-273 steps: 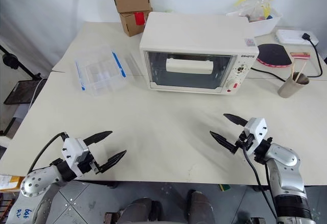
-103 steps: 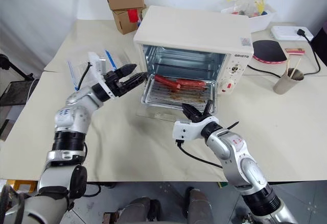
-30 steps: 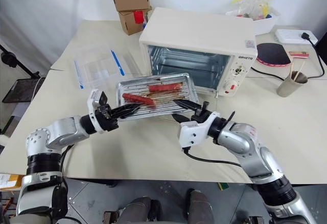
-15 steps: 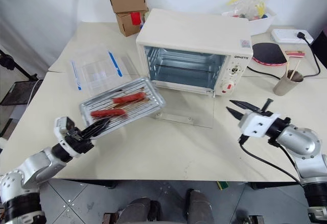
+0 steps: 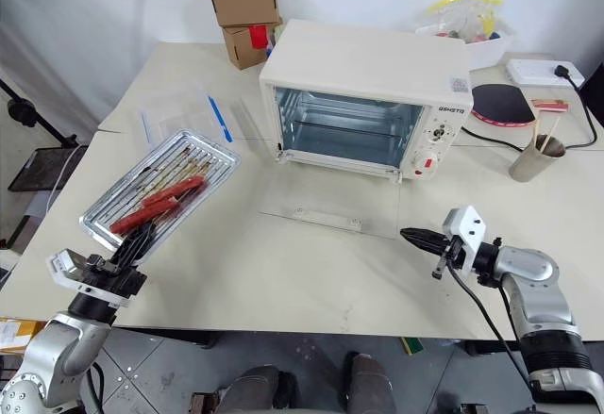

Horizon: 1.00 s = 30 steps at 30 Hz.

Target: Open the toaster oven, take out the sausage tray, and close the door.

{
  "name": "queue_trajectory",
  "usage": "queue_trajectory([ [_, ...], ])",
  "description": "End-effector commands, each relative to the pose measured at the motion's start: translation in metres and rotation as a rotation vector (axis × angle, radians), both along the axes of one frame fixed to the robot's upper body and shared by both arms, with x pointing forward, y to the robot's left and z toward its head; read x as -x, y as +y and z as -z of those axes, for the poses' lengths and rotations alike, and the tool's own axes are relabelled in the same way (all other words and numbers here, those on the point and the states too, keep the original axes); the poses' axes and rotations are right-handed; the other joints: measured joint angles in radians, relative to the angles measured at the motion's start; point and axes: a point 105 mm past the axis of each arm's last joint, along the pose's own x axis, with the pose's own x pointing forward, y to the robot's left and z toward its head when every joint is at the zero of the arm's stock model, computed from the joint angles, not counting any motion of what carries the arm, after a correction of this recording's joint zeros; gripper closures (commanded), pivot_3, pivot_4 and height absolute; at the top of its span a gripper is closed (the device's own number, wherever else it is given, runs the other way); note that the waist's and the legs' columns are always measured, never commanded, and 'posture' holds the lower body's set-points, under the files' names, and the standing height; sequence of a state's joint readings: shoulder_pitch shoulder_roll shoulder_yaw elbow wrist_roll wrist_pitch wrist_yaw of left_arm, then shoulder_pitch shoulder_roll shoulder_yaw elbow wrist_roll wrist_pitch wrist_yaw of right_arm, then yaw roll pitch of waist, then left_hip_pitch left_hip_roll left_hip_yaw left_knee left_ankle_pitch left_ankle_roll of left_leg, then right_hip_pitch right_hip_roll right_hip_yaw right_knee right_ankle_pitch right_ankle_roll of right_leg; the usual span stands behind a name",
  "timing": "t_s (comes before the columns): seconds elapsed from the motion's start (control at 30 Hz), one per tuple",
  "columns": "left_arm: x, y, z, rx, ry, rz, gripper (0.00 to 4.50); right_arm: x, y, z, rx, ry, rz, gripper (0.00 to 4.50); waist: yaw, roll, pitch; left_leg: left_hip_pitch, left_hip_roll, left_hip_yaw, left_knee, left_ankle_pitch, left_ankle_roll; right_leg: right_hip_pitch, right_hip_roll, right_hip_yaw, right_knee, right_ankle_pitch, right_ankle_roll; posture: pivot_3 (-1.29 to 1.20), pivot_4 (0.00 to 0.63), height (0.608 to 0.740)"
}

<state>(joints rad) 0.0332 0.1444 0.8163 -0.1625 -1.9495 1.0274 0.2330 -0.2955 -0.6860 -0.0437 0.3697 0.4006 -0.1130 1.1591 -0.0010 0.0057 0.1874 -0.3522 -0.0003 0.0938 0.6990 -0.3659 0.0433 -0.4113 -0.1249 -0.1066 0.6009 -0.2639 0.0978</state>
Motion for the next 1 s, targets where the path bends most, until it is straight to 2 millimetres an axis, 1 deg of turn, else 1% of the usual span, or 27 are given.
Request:
queue_trajectory([
  [0.03, 0.005, -0.001, -0.011, -0.011, -0.049, -0.009, 4.5, -0.001, 0.014, -0.013, -0.048, -0.026, -0.064, 4.49, 0.001, 0.0, 0.0, 0.0, 0.0, 0.0, 0.0, 0.0, 0.0, 0.0, 0.0, 0.0, 0.0, 0.0, 0.0, 0.0, 0.15, 0.74],
  [0.17, 0.004, -0.003, -0.012, -0.004, -0.051, -0.011, 4.5, -0.002, 0.022, -0.027, -0.089, -0.07, -0.091, 4.49, 0.001, 0.0, 0.0, 0.0, -0.001, 0.0, 0.0, 0.0, 0.0, 0.0, -0.001, -0.001, 0.0, 0.0, 0.0, 0.0, 0.15, 0.74],
  [0.2, 0.004, -0.003, -0.012, 0.002, -0.052, -0.015, 4.5, -0.002, 0.023, -0.034, -0.11, -0.099, -0.087, 4.49, 0.001, 0.0, 0.0, 0.0, -0.001, -0.001, 0.0, 0.0, 0.0, 0.0, -0.002, -0.001, 0.0, 0.0, 0.0, 0.0, 0.15, 0.74],
  [0.3, 0.002, -0.008, -0.012, 0.002, -0.051, 0.004, 4.5, -0.002, 0.022, -0.058, -0.171, -0.189, -0.069, 4.49, 0.001, 0.0, 0.0, -0.001, -0.001, -0.001, 0.0, -0.001, 0.0, 0.0, -0.002, -0.001, 0.0, 0.0, 0.0, 0.0, 0.15, 0.74],
  [0.47, 0.003, -0.012, -0.008, -0.026, -0.041, 0.065, 4.5, -0.001, 0.011, -0.102, -0.286, -0.306, 0.011, 4.49, 0.003, 0.0, 0.0, -0.001, -0.002, -0.001, -0.001, -0.001, 0.0, -0.001, -0.003, -0.001, 0.0, 0.0, 0.0, 0.0, 0.15, 0.74],
  [0.53, 0.002, -0.013, -0.007, -0.041, -0.035, 0.104, 4.5, 0.0, 0.006, -0.118, -0.332, -0.325, 0.05, 4.49, 0.003, 0.0, 0.0, -0.001, -0.002, -0.001, -0.001, -0.001, 0.0, -0.001, -0.003, -0.001, 0.0, 0.0, 0.0, 0.0, 0.15, 0.74],
  [0.6, 0.0, -0.015, -0.007, -0.064, -0.035, 0.164, 4.5, 0.007, 0.006, -0.131, -0.367, -0.338, 0.038, 4.49, 0.003, 0.0, 0.0, -0.001, -0.002, -0.001, -0.001, -0.001, 0.0, -0.002, -0.003, -0.001, 0.0, 0.0, 0.0, 0.0, 0.15, 0.74],
  [0.67, -0.002, -0.016, -0.007, -0.077, -0.036, 0.212, 4.5, 0.016, 0.007, -0.137, -0.368, -0.35, 0.007, 4.49, 0.004, 0.0, 0.0, -0.001, -0.002, -0.001, -0.001, -0.001, 0.0, -0.002, -0.003, -0.001, 0.0, 0.0, 0.0, 0.0, 0.15, 0.74],
  [0.73, -0.005, -0.018, -0.008, -0.087, -0.035, 0.272, 4.5, 0.03, 0.012, -0.13, -0.287, -0.361, -0.043, 4.12, 0.005, 0.0, 0.0, -0.002, -0.002, -0.001, -0.001, -0.001, 0.0, -0.002, -0.003, -0.001, 0.0, 0.0, 0.0, 0.0, 0.15, 0.74],
  [0.8, -0.009, -0.022, -0.009, -0.093, -0.037, 0.335, 4.5, 0.043, 0.015, -0.122, -0.234, -0.346, -0.08, 3.62, 0.012, 0.0, 0.0, -0.002, -0.003, -0.002, -0.002, -0.002, 0.0, -0.002, -0.004, -0.002, 0.0, 0.0, 0.0, 0.0, 0.15, 0.74],
  [0.9, -0.014, -0.032, -0.007, -0.103, -0.023, 0.437, 4.5, 0.055, 0.014, -0.116, -0.185, -0.33, -0.1, 2.55, 0.014, 0.0, 0.0, -0.002, -0.003, -0.001, -0.002, -0.002, 0.001, -0.002, -0.004, -0.002, 0.0, 0.0, 0.0, 0.0, 0.15, 0.74],
  [1.0, -0.016, -0.051, -0.003, -0.122, 0.007, 0.575, 4.5, 0.067, 0.012, -0.108, -0.11, -0.3, -0.111, 1.52, 0.017, 0.0, 0.0, -0.002, -0.004, -0.001, -0.002, -0.002, 0.001, -0.002, -0.005, -0.001, 0.0, 0.0, 0.001, 0.0, 0.15, 0.74],
])
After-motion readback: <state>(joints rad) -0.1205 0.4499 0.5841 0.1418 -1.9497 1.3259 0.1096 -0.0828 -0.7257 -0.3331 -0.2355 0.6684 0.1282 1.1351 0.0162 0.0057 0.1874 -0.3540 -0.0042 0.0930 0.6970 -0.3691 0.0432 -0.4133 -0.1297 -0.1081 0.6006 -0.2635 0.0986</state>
